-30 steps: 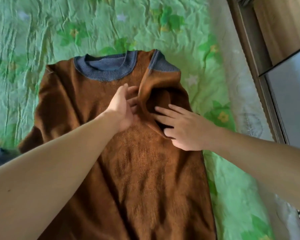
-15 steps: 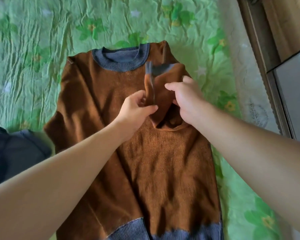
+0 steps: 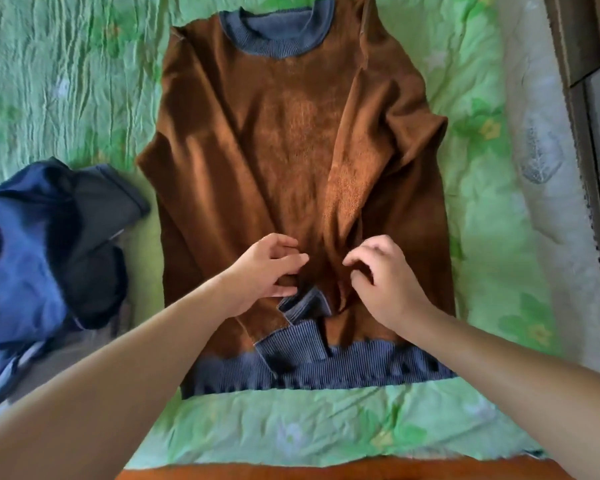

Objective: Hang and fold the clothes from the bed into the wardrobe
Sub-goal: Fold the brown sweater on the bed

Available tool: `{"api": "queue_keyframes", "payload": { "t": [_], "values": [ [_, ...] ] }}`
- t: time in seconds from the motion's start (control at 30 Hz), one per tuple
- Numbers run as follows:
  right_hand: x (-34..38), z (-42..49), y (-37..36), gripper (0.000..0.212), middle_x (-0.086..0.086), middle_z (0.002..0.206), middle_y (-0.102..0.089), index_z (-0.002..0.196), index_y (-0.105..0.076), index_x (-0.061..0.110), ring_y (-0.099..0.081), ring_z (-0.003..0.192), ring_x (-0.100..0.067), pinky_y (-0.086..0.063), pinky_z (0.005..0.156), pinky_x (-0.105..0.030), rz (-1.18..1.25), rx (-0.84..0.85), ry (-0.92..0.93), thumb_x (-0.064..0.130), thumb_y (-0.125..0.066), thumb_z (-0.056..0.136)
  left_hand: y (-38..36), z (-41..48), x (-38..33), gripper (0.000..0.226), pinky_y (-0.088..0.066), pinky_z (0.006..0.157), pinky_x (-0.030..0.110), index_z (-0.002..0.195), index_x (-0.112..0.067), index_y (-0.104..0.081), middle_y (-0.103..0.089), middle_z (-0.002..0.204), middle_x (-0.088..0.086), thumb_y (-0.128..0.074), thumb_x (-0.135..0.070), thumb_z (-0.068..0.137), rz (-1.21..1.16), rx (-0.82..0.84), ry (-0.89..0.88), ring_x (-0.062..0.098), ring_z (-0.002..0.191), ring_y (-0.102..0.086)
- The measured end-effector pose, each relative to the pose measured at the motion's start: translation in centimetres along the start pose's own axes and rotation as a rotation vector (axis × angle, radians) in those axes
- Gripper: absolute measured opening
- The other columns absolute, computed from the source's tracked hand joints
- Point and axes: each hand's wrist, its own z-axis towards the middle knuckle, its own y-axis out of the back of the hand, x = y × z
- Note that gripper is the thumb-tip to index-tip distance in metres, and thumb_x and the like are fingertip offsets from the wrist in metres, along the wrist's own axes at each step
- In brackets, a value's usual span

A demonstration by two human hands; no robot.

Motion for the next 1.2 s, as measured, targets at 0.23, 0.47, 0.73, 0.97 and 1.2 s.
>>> {"api": "queue_keyframes", "payload": {
  "t": [0.23,0.47,0.73,0.97,1.2],
  "values": [
    [2.5,1.2,-0.6,0.04,-0.006,0.118,-0.065,0.126,-0.055,0.026,-0.068,0.099,-0.028,-0.061,0.067,-0.038,0.913,-0.017,-0.968,0.04,-0.07,0.092,-3.3,-1.4,1.2,0.039,-0.059,0.068,0.028,0.124,-0.019,-0.056,-0.067,0.103,-0.001,-0.072,-0.014,0.088,0.569,-0.108,-0.183,0.02,0.089,-0.069],
    [1.8,-0.3,-0.9,0.042,-0.002,0.065,-0.058,0.073,-0.075,0.026,-0.052,0.049,-0.014,-0.039,0.049,-0.023,1.312,0.212,-0.87,0.062,-0.061,0.089,-3.8,-3.4,4.2,0.023,-0.049,0.077,0.032,0.115,-0.011,-0.06,-0.069,0.093,0.004,-0.042,-0.017,0.102,-0.127,0.245,0.267,0.018,0.083,-0.063],
    [3.9,-1.2,-3.3,0.052,-0.01,0.11,-0.075,0.119,-0.066,0.019,-0.071,0.104,-0.035,-0.06,0.08,-0.046,1.175,-0.016,-0.755,0.018,-0.08,0.069,-4.3,-4.1,5.0,0.032,-0.06,0.081,0.045,0.093,-0.025,-0.077,-0.074,0.093,0.009,-0.05,-0.043,0.094,-0.293,-0.126,-0.091,0.026,0.085,-0.072],
    [4.4,-2.3,-2.5,0.057,-0.011,0.107,-0.075,0.128,-0.058,0.018,-0.075,0.093,-0.032,-0.061,0.081,-0.05,1.128,0.083,-0.811,0.016,-0.077,0.074,-3.6,-4.3,4.4,0.012,-0.062,0.081,0.043,0.091,-0.016,-0.071,-0.068,0.096,0.012,-0.072,-0.028,0.093,0.025,-0.036,-0.1,0.022,0.09,-0.069],
    [2.9,-1.9,-0.6,0.011,-0.003,0.084,-0.07,0.096,-0.062,0.017,-0.062,0.071,-0.018,-0.045,0.068,-0.029,1.404,0.114,-0.872,0.021,-0.056,0.089,-2.6,-3.5,4.2,0.012,-0.062,0.081,0.047,0.104,-0.013,-0.066,-0.074,0.102,0.012,-0.056,-0.02,0.102,-0.057,-0.069,-0.044,0.026,0.095,-0.074]
  ]
}}
